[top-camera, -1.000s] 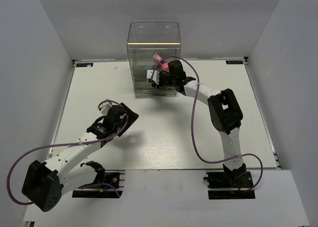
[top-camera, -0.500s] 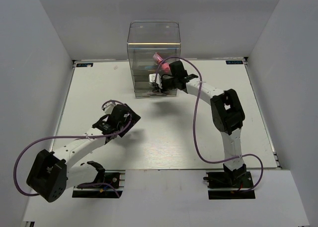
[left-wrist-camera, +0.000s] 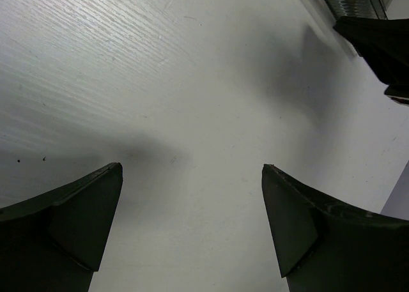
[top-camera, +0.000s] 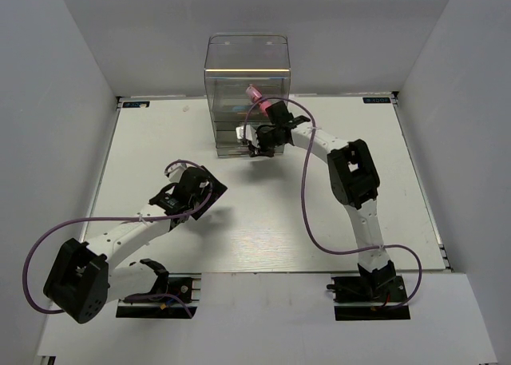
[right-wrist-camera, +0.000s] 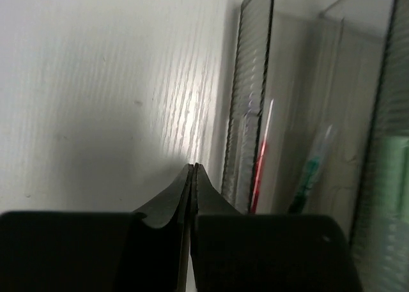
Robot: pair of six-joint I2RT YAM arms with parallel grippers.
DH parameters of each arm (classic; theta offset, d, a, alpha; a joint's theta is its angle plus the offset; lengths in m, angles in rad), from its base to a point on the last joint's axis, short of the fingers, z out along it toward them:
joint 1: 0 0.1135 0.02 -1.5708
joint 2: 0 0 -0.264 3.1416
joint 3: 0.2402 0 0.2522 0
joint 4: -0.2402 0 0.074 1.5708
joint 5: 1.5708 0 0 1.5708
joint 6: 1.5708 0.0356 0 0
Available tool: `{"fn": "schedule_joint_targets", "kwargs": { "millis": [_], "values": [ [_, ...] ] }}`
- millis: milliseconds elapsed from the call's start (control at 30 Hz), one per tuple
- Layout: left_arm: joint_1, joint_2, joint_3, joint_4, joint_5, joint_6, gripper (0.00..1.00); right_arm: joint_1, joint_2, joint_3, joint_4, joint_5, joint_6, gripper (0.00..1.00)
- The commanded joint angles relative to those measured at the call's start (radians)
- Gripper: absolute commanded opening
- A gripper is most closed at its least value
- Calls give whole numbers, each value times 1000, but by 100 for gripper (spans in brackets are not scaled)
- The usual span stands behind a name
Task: Sort the stationery into containers
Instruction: Close the drawer
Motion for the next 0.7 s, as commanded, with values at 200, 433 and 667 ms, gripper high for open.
{"fn": "schedule_joint_targets", "kwargs": {
  "millis": [200, 433, 667],
  "values": [
    [-3, -6, 35, 11, 3, 12, 99, 16, 14, -39, 273, 313, 223, 0],
    [-3, -6, 35, 11, 3, 12, 99, 31, 22, -79, 492, 537, 312, 0],
    [-3, -15, 35, 2, 3, 12, 99, 48, 34, -85, 580, 655, 311, 0]
  ]
}}
